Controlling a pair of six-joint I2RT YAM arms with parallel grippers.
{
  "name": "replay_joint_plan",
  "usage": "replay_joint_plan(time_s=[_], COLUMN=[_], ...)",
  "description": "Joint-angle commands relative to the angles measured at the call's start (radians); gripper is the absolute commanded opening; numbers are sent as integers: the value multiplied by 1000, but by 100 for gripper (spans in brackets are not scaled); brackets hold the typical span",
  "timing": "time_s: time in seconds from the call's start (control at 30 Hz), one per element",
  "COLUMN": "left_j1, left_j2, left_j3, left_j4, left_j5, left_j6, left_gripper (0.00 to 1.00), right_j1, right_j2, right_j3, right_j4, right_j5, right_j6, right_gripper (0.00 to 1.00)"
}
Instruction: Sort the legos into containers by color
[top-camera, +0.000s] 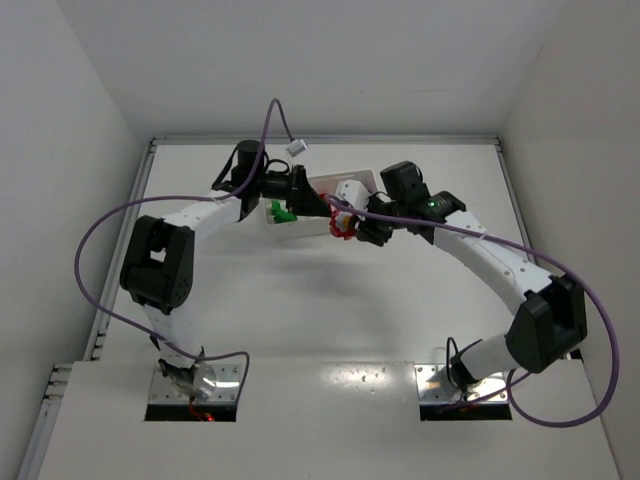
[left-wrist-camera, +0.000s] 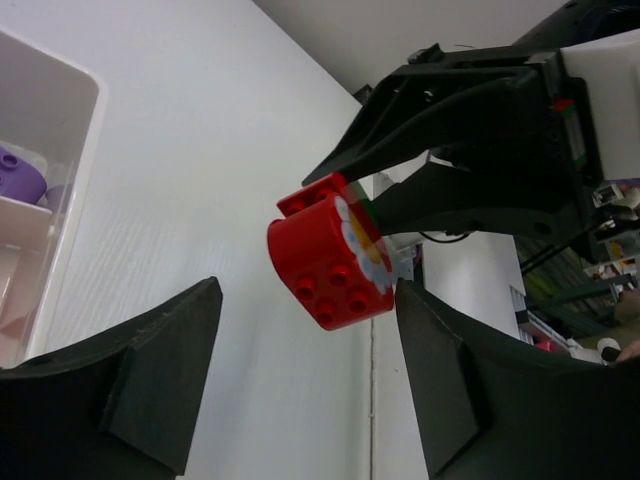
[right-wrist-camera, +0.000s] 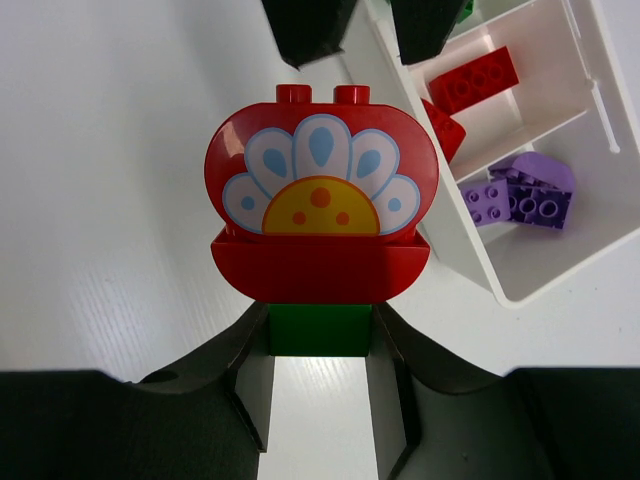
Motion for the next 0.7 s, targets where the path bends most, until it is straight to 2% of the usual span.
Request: replay_joint_plan(time_s=[0.0,0.07,0.3,0.4,0.47,0.67], left_j1=[-9,-29,-63,-63,-63,-72], left_j2=[-3,-3,-3,17,26,35], left_j3=[1,1,-18,-9,20,39], left_j4=[97,108,108,84,-8,-120], left_j5=[85,124,154,116,82,-15], left_j6=[-35,-53,-53,-27,34,111], left_gripper=[78,82,83,83,83,83], right_j1=[7,7,7,7,7,16], right_j2=[-15,-15,-4,5,5,5], right_j3=[-5,-5,24,44,44,44], right_j4=[39,39,49,39,39,39], right_j5=[21,21,21,21,21,21], right_j6=[-4,-4,-4,-4,-4,-4], right_gripper=[3,3,3,3,3,3])
